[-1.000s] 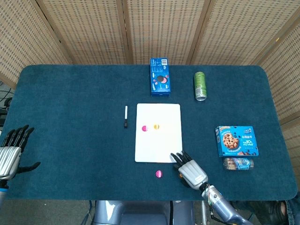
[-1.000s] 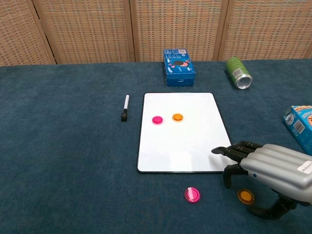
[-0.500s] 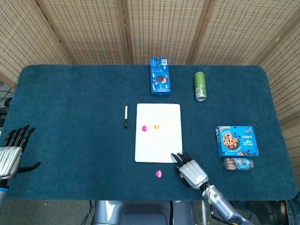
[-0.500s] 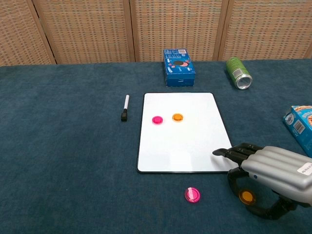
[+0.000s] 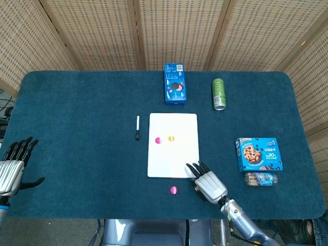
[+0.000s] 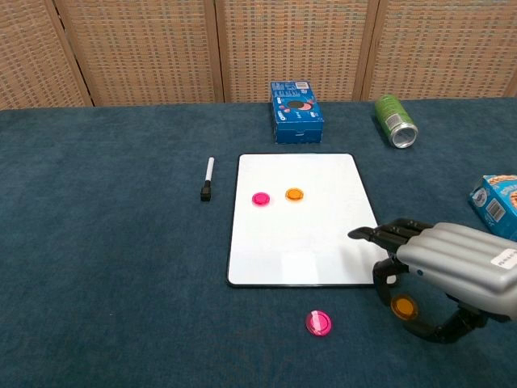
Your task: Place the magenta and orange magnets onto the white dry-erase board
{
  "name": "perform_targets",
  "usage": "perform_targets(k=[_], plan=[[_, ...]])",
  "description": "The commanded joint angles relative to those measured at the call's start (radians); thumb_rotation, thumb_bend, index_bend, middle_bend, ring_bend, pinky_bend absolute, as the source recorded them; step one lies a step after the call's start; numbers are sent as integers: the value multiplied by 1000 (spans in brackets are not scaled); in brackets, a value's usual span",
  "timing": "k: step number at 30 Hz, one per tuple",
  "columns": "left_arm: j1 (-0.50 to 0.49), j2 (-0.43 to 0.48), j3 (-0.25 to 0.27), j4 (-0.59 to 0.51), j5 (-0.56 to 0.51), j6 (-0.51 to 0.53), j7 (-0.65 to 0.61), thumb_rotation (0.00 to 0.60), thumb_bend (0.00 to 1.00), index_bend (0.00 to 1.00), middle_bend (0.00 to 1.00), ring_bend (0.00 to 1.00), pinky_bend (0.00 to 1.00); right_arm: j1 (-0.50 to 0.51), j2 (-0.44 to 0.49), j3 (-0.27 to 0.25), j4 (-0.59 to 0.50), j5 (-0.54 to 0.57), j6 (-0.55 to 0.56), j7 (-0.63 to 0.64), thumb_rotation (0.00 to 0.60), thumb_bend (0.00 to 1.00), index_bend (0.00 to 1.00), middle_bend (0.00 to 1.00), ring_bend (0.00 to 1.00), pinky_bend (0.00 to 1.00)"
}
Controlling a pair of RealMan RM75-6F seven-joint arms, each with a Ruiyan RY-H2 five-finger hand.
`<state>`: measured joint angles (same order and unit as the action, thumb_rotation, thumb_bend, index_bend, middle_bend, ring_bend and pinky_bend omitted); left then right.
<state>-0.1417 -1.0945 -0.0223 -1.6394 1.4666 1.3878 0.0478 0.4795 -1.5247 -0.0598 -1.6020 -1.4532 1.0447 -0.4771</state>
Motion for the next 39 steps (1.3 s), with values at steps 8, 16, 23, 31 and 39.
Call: perform_targets(k=[8,16,23,31,39], plan=[[2,1,-2,2,0,5,-6,600,0,0,0,0,7,104,19,138,-33,102,-83,-73,600,414,496,12,0,0],[-1,2,-6,10,-13,-5,-19,600,0,0,0,0,7,242,-46,286,61,371,-192,-159,600,414,496,15,0,0],[-6,1,-10,26,-31,-25,-38,600,0,0,0,0,7,330,-91,321,149,576,-209,-235,600,414,496,41,0,0],[-9,3,-12,32,-36,-33,-54,600,0,0,0,0,7,375,-117,294,169,630,-183,-267,600,414,496,41,0,0],[-11,4,-11,31,-36,-37,-54,600,0,0,0,0,7,411,-142,285,187,672,-165,-272,600,414,496,41,0,7]])
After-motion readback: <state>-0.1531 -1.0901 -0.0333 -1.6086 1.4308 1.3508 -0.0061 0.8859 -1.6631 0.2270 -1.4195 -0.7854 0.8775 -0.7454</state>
